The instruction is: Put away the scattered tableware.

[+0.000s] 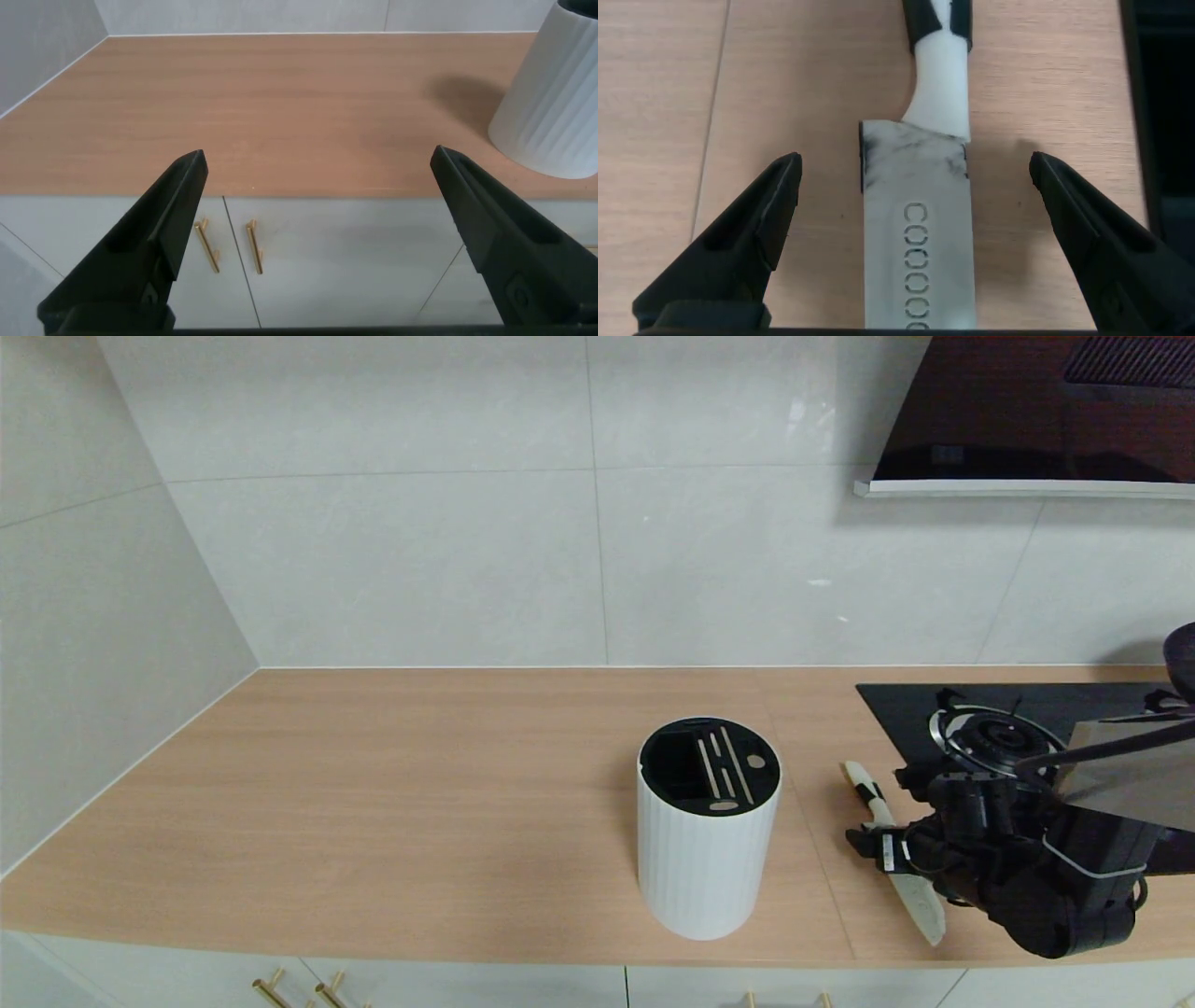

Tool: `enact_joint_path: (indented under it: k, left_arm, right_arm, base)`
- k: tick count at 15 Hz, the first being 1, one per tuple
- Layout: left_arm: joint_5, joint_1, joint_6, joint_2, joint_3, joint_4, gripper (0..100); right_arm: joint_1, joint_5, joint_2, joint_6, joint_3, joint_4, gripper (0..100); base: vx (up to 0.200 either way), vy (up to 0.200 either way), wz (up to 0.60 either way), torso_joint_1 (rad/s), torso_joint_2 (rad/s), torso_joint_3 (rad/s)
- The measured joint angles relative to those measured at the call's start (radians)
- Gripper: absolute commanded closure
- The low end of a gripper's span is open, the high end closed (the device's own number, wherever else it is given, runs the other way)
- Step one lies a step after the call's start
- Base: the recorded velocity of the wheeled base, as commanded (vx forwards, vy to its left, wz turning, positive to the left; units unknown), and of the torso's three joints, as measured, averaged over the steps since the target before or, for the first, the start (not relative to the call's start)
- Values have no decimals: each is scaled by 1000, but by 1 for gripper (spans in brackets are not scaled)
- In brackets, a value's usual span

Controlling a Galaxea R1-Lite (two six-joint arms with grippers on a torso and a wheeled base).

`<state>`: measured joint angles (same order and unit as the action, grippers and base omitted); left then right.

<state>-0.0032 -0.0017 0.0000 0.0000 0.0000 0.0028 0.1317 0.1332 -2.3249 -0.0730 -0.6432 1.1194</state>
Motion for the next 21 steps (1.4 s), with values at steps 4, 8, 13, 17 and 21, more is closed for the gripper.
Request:
enact_joint_path:
  k: [4,8,13,17,21]
  left_arm:
    - [0,0,0,0,0,0,0]
    - [0,0,0,0,0,0,0]
    - [0,0,0,0,0,0,0]
    - [0,0,0,0,0,0,0]
    - [0,0,2,0,0,0,0]
  right_arm:
    - [0,29,-17,0,-18,1,0]
    - [0,29,-24,-2,-20,3,100]
    - [1,28,-27,-3,-18,5,100]
    - [1,29,-22,-5,-16,3,100]
    - [0,29,51,-55,-1,24,100]
  base:
    - [0,0,0,0,0,0]
    - [0,0,0,0,0,0]
    - [0,0,0,0,0,0]
    - [0,0,0,0,0,0]
    - [0,0,0,0,0,0]
